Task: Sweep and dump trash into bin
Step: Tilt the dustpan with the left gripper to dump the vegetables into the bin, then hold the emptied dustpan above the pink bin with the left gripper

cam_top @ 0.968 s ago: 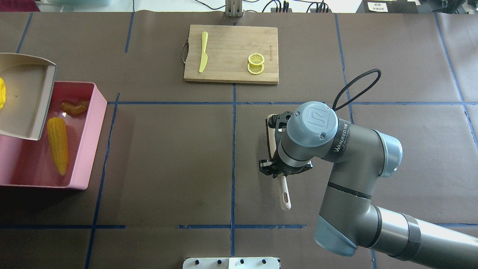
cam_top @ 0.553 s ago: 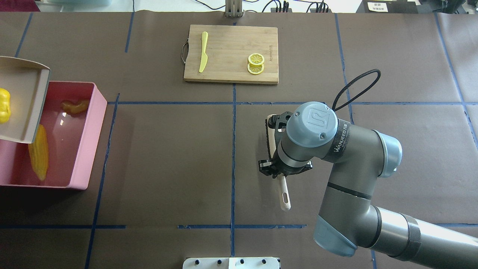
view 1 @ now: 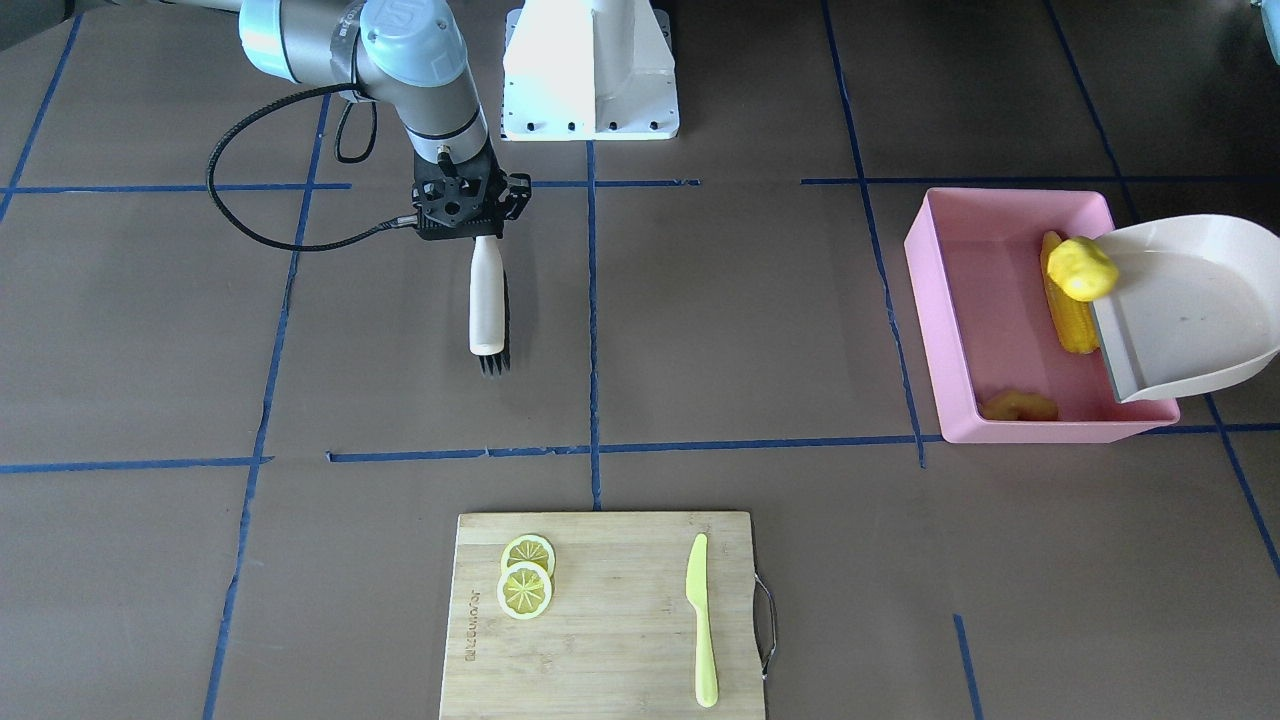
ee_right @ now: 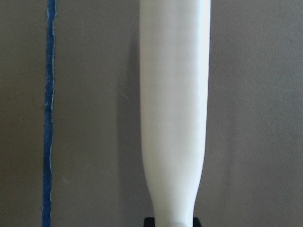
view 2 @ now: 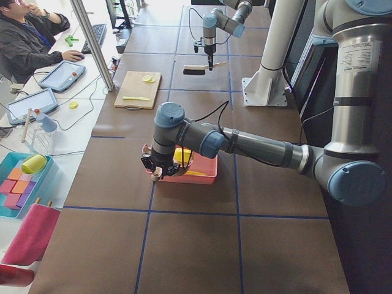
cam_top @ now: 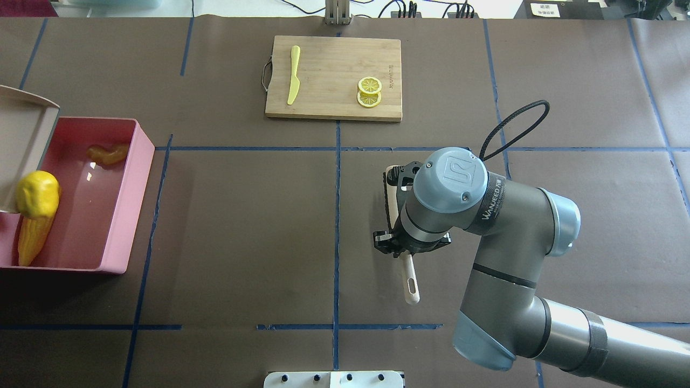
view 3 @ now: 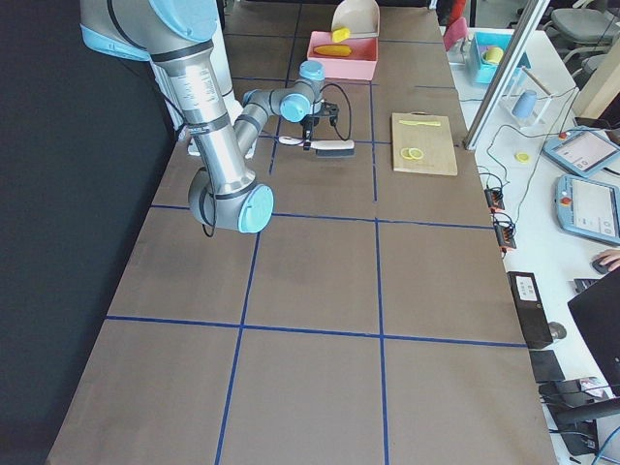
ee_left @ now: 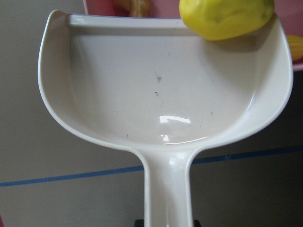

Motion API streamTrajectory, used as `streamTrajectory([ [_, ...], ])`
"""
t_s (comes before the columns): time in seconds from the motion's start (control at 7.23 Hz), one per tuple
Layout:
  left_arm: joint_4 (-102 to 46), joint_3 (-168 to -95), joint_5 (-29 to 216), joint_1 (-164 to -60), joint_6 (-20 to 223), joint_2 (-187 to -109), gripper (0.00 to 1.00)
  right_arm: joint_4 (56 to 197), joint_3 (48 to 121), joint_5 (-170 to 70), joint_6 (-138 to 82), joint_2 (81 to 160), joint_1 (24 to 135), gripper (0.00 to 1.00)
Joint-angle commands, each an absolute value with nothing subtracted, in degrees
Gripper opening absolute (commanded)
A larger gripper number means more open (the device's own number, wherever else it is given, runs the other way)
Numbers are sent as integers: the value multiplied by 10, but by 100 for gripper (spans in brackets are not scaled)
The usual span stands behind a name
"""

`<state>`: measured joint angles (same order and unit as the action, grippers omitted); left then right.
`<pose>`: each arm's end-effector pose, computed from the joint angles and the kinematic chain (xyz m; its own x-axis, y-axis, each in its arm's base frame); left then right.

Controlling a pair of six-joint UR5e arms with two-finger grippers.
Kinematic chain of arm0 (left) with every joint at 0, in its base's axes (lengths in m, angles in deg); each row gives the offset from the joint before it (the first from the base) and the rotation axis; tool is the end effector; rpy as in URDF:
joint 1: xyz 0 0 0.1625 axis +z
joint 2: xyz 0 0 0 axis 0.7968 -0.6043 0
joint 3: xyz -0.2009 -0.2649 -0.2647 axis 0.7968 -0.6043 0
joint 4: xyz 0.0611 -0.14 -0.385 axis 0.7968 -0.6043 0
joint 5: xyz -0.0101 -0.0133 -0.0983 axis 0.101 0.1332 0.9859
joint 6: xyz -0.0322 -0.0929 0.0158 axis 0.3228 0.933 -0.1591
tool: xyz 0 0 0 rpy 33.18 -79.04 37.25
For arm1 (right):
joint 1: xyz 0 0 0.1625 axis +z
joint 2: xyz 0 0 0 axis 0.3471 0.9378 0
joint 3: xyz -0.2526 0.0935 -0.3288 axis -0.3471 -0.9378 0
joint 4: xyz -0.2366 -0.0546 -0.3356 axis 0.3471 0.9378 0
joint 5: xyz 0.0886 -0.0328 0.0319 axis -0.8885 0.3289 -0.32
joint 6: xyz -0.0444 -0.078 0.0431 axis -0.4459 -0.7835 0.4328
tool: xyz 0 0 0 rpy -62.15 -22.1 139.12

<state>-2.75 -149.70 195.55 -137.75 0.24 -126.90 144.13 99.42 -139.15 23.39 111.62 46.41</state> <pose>-0.0355 -0.4882 0.5151 -0.0363 0.9550 0.2945 -0.8192 -0.1972 0.5386 -0.5070 -0.3554 0.2500 0.6834 -0.0530 0.7281 0.0808 0.9967 -0.0033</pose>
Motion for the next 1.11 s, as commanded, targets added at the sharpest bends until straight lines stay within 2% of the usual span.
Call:
streamTrajectory([
  [0.0, 31, -1527, 1928, -1379, -24, -1272, 0, 1441, 994, -1392, 234, 1117, 463, 0],
  [0.41, 41, -1513, 1937, -1376, 14, -1287, 0, 1441, 994, -1392, 234, 1117, 463, 0],
  [0.97, 33, -1512, 2059, -1380, 186, -1302, 0, 1441, 994, -1391, 234, 1117, 464, 0],
])
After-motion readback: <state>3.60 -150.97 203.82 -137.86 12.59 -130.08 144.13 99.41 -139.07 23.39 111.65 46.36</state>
